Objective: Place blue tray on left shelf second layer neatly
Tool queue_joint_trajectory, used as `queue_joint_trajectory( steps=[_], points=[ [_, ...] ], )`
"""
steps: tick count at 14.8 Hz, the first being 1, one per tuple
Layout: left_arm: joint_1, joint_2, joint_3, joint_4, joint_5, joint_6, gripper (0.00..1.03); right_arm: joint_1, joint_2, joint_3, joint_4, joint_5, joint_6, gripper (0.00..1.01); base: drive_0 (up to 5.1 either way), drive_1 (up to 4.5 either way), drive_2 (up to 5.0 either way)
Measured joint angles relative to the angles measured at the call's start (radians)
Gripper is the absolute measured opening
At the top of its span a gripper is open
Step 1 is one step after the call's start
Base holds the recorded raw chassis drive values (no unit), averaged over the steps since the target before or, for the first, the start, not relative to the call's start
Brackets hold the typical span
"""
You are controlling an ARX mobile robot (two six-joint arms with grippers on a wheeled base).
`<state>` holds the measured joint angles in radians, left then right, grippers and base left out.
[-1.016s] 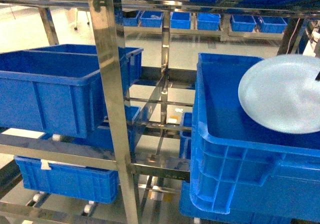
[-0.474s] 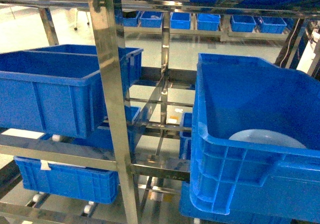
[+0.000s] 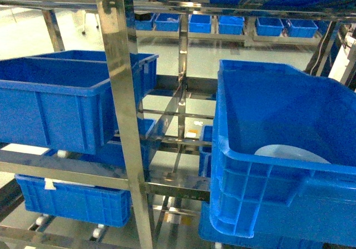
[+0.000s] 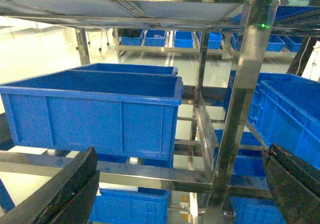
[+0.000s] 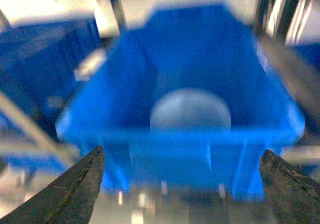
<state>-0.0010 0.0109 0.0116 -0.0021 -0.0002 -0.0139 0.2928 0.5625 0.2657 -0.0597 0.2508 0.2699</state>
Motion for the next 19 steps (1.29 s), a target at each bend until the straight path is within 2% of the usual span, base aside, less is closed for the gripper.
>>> queue_joint_trajectory(
  steps=[1,2,3,5,6,7,8,9,10,16,17,19],
  points=[
    [0.000,0.000,0.000,0.000,0.000,0.000,0.98,-0.024,-0.068,-0.077,0.209,0.006,-0.082,0.82,0.0,0.00,0.0],
    [0.000,0.000,0.000,-0.003,-0.003,0.000,0.98,-0.049,-0.108,-0.143,0.317,-0.013,-0.154,0.73,0.0,0.00,0.0],
    [0.001,0.000,0.000,-0.002,-0.002,0.000,0.98,-0.092,-0.132,-0.188,0.383,-0.039,-0.209,0.58,0.0,0.00,0.0],
    [0.001,0.000,0.000,-0.002,0.000,0.000,0.98,-0.130,-0.188,-0.195,0.367,-0.086,-0.245,0.36,0.0,0.00,0.0],
    [0.001,0.000,0.000,-0.002,-0.001,0.000,0.98,-0.159,-0.218,-0.202,0.344,-0.115,-0.252,0.20,0.0,0.00,0.0],
    [0.001,0.000,0.000,-0.002,0.000,0.000,0.98,-0.199,-0.248,-0.215,0.313,-0.169,-0.257,0.05,0.0,0.00,0.0],
    [0.001,0.000,0.000,-0.001,0.000,0.000,0.98,-0.290,-0.278,-0.226,0.296,-0.237,-0.263,0.02,0.0,0.00,0.0],
    [0.001,0.000,0.000,-0.002,-0.001,0.000,0.98,-0.299,-0.299,-0.229,0.284,-0.237,-0.264,0.02,0.0,0.00,0.0],
    [0.001,0.000,0.000,-0.001,0.000,0.000,0.98,-0.296,-0.312,-0.239,0.305,-0.252,-0.264,0.02,0.0,0.00,0.0],
    [0.001,0.000,0.000,-0.001,0.000,0.000,0.98,-0.293,-0.395,-0.253,0.224,-0.251,-0.264,0.02,0.0,0.00,0.0],
    [0.001,0.000,0.000,-0.001,0.000,0.000,0.98,-0.293,-0.558,-0.249,0.077,-0.253,-0.264,0.02,0.0,0.00,0.0],
    [0.001,0.000,0.000,-0.001,0.000,0.000,0.98,-0.293,-0.558,-0.252,0.058,-0.250,-0.264,0.02,0.0,0.00,0.0]
  ],
)
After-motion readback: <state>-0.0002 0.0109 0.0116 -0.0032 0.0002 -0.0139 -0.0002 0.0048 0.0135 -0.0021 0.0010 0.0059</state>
